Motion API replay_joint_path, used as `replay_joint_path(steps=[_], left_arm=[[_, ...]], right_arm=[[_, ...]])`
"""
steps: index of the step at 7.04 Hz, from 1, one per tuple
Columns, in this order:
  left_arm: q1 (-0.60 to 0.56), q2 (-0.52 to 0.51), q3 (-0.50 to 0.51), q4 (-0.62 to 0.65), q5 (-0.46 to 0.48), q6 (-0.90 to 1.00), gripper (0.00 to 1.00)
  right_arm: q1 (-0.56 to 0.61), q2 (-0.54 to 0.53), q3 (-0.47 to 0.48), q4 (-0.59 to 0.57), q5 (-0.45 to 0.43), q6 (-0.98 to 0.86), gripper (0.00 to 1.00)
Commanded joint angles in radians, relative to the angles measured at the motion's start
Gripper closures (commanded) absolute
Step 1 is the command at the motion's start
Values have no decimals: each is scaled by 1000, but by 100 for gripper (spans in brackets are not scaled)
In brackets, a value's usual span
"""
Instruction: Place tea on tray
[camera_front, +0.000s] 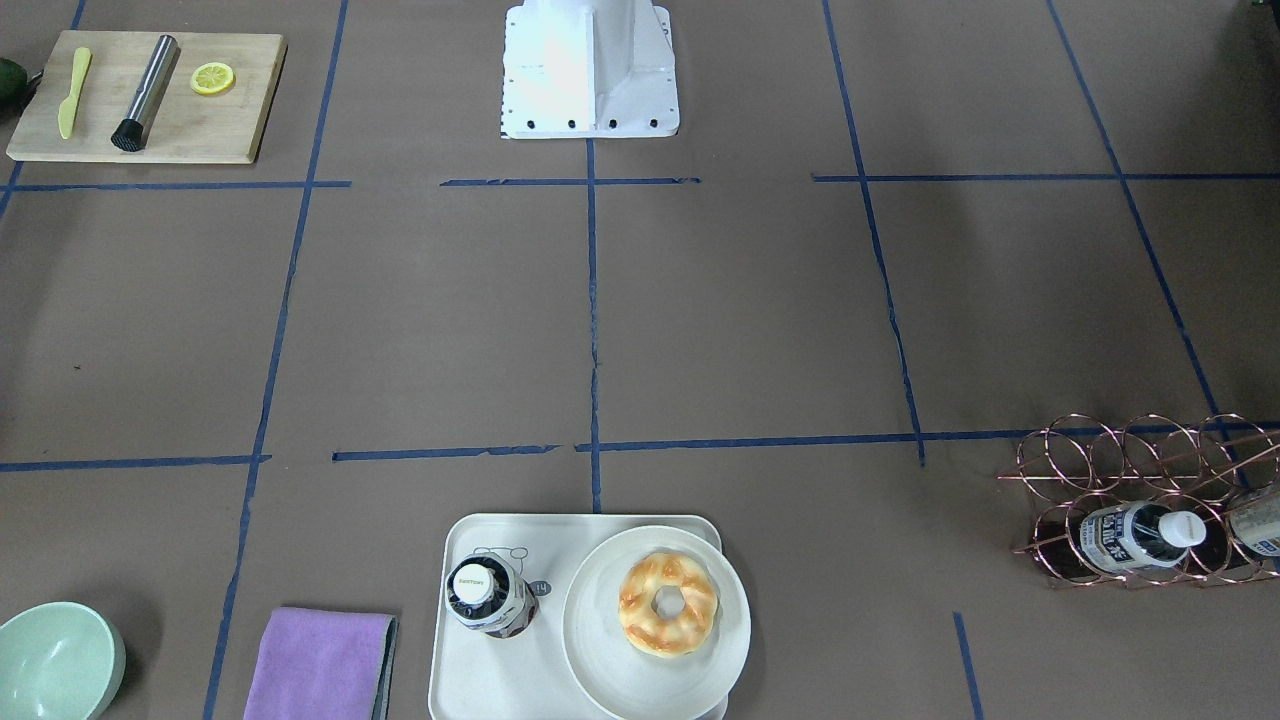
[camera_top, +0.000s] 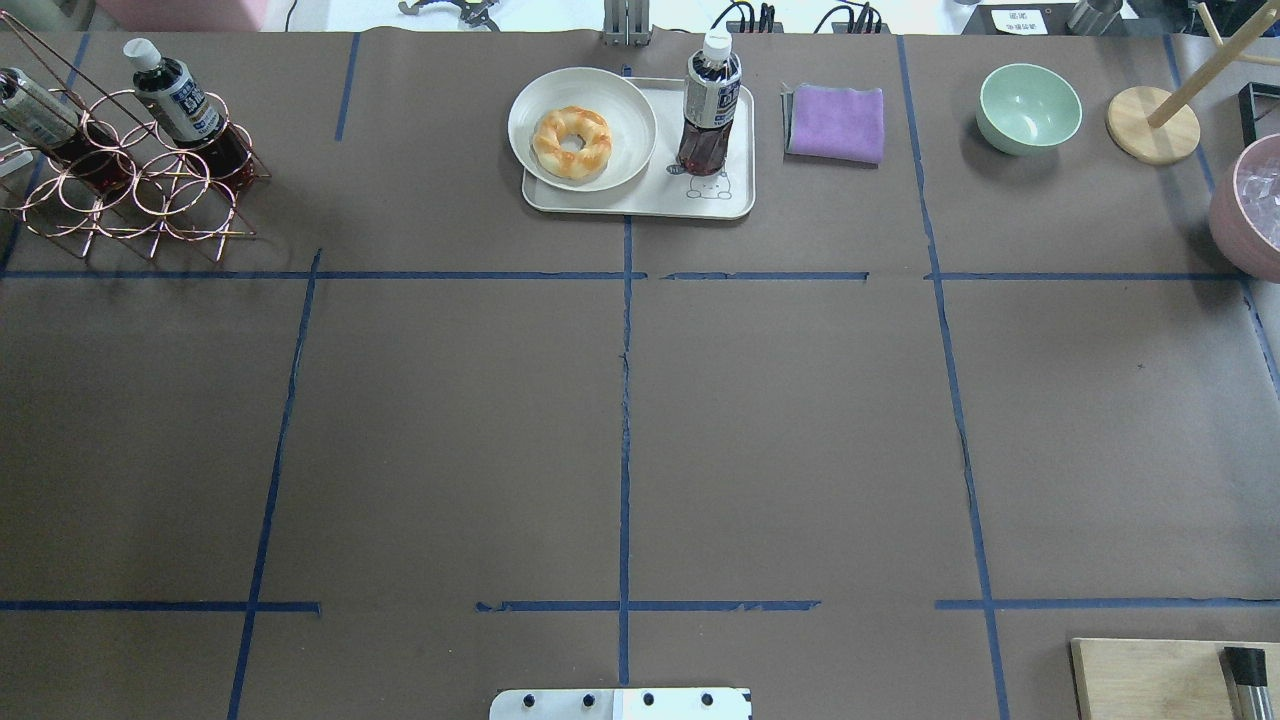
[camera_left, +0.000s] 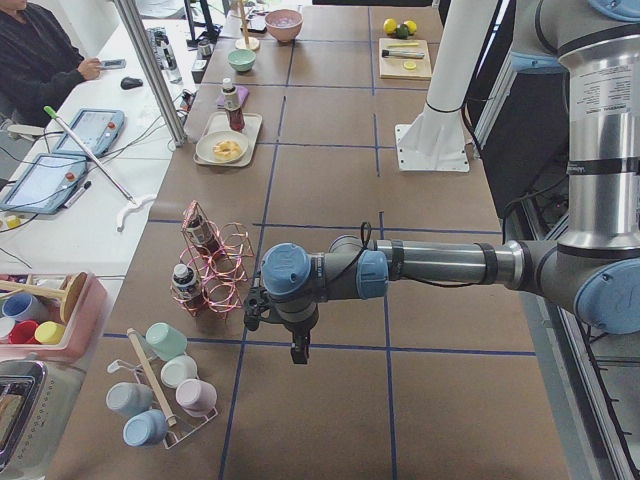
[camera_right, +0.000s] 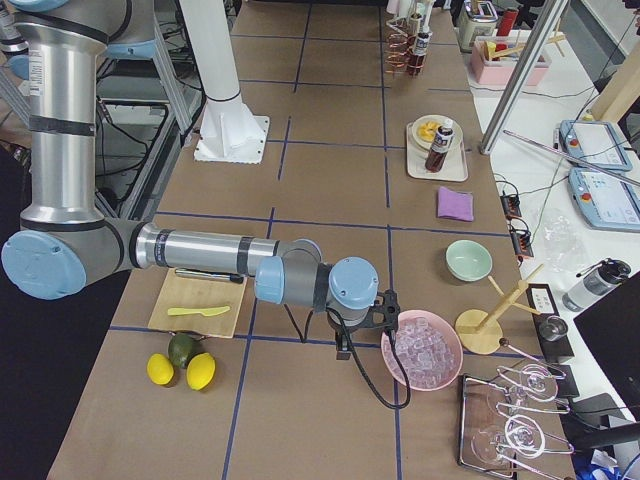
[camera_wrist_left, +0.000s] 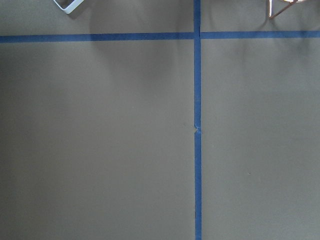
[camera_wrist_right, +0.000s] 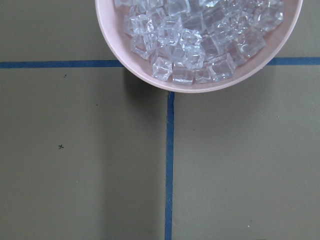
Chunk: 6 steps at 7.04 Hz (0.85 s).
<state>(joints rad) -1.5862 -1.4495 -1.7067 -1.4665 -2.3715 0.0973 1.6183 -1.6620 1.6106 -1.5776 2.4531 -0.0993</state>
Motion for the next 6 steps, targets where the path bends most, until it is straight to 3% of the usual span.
replay_joint_path(steps=[1,6], left_arm=[[0,0,-1,0,0,1,0],[0,-2,1,0,0,2,0]], right_arm=[[21,4,-3,18,1,6,0],[57,11,3,7,10,7,0]])
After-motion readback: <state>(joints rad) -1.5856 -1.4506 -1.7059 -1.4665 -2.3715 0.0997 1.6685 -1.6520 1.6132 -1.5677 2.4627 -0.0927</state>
